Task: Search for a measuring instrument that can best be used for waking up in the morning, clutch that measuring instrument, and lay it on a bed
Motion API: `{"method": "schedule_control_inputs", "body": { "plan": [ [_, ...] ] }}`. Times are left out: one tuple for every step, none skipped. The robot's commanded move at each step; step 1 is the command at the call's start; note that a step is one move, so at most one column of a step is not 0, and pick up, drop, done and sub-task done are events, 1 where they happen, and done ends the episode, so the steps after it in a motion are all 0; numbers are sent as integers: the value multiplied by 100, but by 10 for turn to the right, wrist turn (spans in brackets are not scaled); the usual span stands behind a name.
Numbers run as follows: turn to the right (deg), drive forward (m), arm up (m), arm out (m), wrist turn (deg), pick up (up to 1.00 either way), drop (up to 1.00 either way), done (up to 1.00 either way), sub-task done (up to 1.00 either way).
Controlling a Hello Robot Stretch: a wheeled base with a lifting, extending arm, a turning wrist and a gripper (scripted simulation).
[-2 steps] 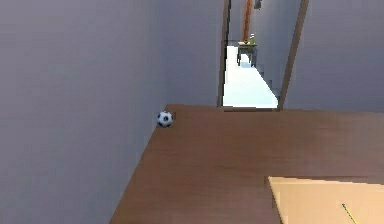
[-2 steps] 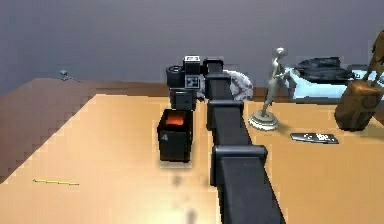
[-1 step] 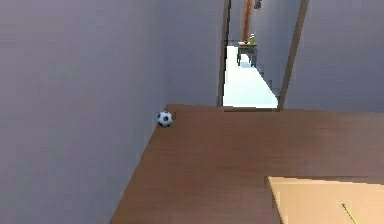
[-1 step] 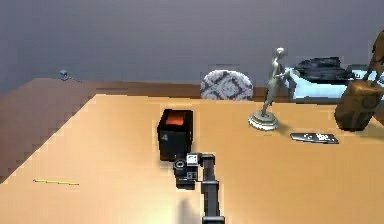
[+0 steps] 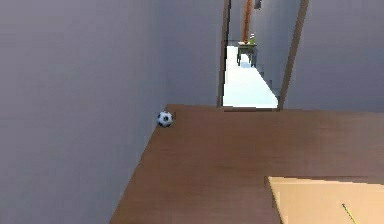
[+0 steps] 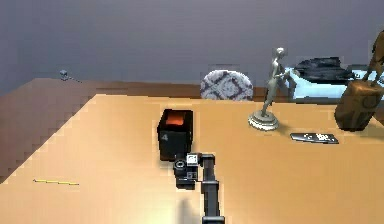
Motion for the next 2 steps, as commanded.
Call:
{"method": "schedule_control_inputs", "body": {
  "plan": [
    [0, 0, 10, 0, 0, 0, 0, 0, 0],
    [0, 0, 22, 0, 0, 0, 0, 0, 0]
  ]
}}
